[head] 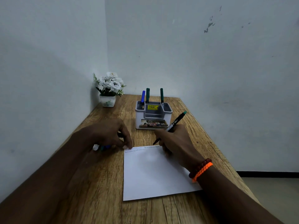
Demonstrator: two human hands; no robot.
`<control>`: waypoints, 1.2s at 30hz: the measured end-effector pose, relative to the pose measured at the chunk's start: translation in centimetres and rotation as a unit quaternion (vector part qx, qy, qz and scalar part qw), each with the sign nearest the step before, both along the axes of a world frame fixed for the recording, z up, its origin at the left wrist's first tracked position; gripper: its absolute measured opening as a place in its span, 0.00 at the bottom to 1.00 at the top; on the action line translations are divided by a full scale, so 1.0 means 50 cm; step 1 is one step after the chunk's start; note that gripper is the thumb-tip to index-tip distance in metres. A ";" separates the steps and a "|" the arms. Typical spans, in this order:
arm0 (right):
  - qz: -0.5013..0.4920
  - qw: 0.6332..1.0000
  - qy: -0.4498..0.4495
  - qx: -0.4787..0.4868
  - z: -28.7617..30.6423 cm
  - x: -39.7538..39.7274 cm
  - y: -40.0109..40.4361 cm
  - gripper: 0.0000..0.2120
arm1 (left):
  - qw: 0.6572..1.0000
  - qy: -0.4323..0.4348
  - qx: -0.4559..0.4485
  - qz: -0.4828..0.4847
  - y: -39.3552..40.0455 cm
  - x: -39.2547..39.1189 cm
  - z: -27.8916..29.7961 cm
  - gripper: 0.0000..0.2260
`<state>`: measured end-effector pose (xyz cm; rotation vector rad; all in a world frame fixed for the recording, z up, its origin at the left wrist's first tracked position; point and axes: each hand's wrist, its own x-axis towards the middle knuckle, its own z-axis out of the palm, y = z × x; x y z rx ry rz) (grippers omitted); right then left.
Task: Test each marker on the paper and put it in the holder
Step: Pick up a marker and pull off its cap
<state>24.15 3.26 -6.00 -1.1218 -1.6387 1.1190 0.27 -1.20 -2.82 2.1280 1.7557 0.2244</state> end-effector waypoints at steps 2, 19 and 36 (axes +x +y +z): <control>0.015 0.999 -0.007 -0.031 0.000 0.004 -0.005 0.11 | 1.000 0.000 0.007 -0.007 -0.002 0.000 0.000 0.11; 0.063 0.984 0.163 -0.044 0.040 0.013 -0.013 0.05 | 0.914 -0.321 0.243 0.049 0.002 0.054 -0.013 0.09; 0.044 0.957 0.277 -0.081 0.046 0.008 -0.016 0.11 | 0.817 -0.527 0.222 0.081 -0.012 0.073 -0.005 0.10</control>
